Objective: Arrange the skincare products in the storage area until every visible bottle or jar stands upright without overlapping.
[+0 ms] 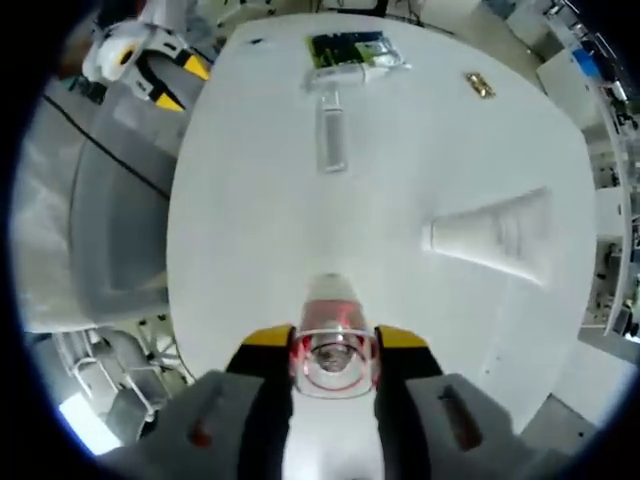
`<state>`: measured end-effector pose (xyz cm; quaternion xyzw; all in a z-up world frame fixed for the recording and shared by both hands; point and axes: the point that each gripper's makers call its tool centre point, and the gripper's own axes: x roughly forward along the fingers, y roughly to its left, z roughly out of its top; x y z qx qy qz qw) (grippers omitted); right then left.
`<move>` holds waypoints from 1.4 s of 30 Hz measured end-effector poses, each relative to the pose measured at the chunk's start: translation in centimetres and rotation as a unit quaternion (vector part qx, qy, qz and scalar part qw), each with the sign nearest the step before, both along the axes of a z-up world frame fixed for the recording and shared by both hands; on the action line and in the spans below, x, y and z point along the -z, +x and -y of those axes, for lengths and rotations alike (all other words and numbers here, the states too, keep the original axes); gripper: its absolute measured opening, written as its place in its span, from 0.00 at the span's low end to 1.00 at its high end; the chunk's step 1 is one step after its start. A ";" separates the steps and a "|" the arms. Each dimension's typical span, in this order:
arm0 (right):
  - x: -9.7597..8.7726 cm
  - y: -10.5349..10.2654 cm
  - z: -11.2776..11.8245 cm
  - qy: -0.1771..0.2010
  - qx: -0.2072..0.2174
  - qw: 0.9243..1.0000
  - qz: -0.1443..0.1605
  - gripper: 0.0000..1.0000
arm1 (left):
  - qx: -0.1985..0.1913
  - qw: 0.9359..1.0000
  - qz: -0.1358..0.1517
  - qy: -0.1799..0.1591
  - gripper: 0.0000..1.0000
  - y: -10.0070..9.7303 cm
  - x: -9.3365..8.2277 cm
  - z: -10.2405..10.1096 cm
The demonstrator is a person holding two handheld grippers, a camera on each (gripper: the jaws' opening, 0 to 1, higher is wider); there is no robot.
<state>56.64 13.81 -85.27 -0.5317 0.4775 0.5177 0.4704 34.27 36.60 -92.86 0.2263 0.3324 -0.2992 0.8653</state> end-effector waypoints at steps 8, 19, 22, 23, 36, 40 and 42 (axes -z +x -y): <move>0.1 2.6 0.3 -0.003 0.007 1.000 0.004 0.29 | -0.061 0.998 -0.010 -0.012 0.35 0.8 0.2 -1.9; 0.1 5.3 -0.1 0.010 0.027 1.000 0.000 0.29 | -0.067 0.998 0.004 0.012 0.29 1.0 0.2 -2.7; 0.2 6.1 -0.2 0.015 0.031 0.999 0.001 0.29 | -0.066 0.998 -0.001 0.018 0.28 0.9 0.5 -2.8; 0.2 6.4 -0.3 0.015 0.033 0.999 0.001 0.29 | -0.065 0.998 0.001 0.020 0.27 0.9 0.4 -2.9; 0.5 9.2 -0.6 0.016 0.036 0.999 0.003 0.29 | -0.067 0.997 -0.006 0.025 0.26 0.9 0.7 -3.1; 0.6 9.8 -0.9 0.021 0.035 0.999 0.002 0.29 | -0.067 0.997 -0.008 0.027 0.26 0.8 0.8 -3.2; 0.7 9.9 -1.0 0.024 0.034 0.999 0.002 0.29 | -0.067 0.997 -0.008 0.027 0.26 0.8 0.8 -3.1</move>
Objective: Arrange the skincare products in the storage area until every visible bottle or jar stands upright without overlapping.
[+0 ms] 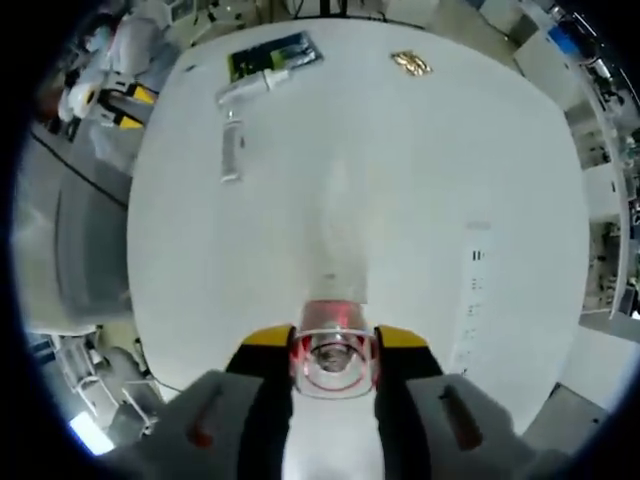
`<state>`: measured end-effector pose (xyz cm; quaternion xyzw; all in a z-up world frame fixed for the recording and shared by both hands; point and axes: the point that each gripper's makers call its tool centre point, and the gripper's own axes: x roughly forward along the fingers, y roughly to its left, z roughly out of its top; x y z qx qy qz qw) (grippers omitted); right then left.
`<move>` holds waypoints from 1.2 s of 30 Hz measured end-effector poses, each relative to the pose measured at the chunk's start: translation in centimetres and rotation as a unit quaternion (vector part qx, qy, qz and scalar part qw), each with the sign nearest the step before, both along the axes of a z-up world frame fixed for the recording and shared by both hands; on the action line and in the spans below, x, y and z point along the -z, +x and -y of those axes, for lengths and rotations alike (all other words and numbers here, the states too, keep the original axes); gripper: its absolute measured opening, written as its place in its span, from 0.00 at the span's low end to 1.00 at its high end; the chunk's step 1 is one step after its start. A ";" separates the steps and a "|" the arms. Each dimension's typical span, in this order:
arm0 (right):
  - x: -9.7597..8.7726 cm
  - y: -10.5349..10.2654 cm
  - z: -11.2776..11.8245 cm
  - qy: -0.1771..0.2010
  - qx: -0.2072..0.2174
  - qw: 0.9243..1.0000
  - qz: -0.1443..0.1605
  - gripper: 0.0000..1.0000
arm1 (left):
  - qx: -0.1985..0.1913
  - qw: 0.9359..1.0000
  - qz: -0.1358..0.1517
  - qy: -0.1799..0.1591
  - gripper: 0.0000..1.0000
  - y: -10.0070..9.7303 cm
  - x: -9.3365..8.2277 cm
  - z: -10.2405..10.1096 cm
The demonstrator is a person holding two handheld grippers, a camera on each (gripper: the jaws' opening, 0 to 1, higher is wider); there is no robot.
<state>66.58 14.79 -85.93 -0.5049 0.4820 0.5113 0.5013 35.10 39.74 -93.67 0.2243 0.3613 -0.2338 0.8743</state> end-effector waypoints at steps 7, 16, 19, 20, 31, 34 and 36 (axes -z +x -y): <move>0.2 0.5 -0.7 0.009 -0.002 1.000 -0.003 0.29 | 0.000 1.000 -0.001 0.003 0.26 0.0 0.1 -0.1; 0.5 0.6 -1.2 0.010 -0.015 1.000 -0.006 0.29 | 0.000 1.000 -0.002 0.005 0.26 -0.1 0.1 -0.1; 0.8 0.7 -1.4 0.009 -0.019 1.000 -0.005 0.29 | -0.001 1.000 -0.003 0.005 0.26 -0.1 0.1 -0.2; 0.9 0.7 -1.5 0.008 -0.020 1.000 -0.005 0.29 | -0.001 1.000 -0.002 0.006 0.26 -0.1 0.1 -0.2; 1.2 0.6 -1.7 0.015 -0.012 1.000 -0.014 0.31 | 0.002 1.000 -0.007 0.013 0.26 -0.2 0.4 -0.3; 1.5 0.6 -1.6 0.012 0.005 1.000 -0.022 0.32 | 0.001 1.000 -0.008 0.014 0.26 -0.2 0.4 -0.3; 1.7 0.5 -1.4 0.005 0.000 1.000 -0.022 0.32 | 0.001 1.000 -0.008 0.014 0.26 -0.2 0.5 -0.3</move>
